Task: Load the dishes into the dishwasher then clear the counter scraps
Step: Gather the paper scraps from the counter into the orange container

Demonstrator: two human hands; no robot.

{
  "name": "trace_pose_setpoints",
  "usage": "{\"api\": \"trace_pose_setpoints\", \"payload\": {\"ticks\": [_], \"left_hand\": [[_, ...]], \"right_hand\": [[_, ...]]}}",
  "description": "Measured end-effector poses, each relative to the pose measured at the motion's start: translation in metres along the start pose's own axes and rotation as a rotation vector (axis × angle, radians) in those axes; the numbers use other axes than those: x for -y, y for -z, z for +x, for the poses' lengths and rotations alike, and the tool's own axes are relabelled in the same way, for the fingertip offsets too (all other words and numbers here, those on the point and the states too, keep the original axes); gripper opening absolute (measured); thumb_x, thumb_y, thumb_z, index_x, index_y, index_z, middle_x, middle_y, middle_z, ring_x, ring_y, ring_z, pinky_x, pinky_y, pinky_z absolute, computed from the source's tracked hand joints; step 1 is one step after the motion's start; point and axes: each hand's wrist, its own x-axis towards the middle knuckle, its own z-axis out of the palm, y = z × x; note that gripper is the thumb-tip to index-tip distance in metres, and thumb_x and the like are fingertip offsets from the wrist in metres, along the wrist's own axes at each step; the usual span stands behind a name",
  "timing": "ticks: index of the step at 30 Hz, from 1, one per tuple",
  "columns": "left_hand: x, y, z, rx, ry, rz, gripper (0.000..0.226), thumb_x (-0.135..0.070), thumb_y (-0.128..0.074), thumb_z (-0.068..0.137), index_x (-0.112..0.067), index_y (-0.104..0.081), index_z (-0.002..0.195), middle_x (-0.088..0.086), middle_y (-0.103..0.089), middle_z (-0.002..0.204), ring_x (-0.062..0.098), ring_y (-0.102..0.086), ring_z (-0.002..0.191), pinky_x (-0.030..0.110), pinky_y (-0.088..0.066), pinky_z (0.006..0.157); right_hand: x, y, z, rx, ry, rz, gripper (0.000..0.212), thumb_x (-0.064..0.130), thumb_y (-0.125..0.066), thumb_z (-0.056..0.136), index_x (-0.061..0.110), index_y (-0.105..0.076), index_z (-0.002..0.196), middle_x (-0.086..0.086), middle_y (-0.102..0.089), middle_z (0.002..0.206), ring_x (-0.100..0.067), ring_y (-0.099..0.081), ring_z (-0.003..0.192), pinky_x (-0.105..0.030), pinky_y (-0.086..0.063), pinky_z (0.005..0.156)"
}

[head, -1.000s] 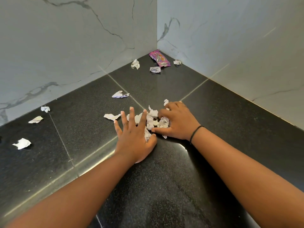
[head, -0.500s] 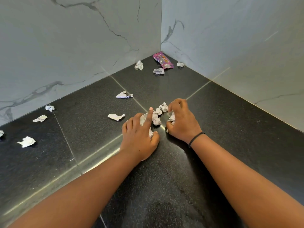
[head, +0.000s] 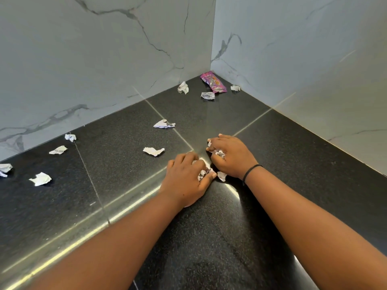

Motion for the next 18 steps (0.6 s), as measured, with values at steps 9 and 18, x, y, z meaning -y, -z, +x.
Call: {"api": "trace_pose_setpoints", "payload": {"ticks": [9, 18], "left_hand": [[-0.003, 0.008, -0.003, -0.017, -0.023, -0.073, 0.023, -0.034, -0.055, 0.087, -0.015, -0.065, 0.082, 0.0, -0.057, 0.092, 0.023, -0.047, 0.077, 0.031, -0.034, 0.069], [-0.008, 0.013, -0.005, -0.006, 0.023, -0.163, 0.021, -0.027, -0.055, 0.086, -0.011, -0.055, 0.073, 0.005, -0.059, 0.091, 0.032, -0.053, 0.083, 0.039, -0.045, 0.069]], "right_hand": [[0.009, 0.002, -0.027, -0.012, -0.001, 0.085, 0.027, 0.028, -0.056, 0.092, 0.006, -0.071, 0.091, -0.004, -0.071, 0.094, -0.023, -0.063, 0.097, -0.033, -0.044, 0.097], [0.05, -0.006, -0.108, -0.054, 0.094, -0.245, 0.021, 0.039, -0.063, 0.084, 0.018, -0.061, 0.08, 0.005, -0.063, 0.088, -0.02, -0.057, 0.084, -0.035, -0.043, 0.078]]}}
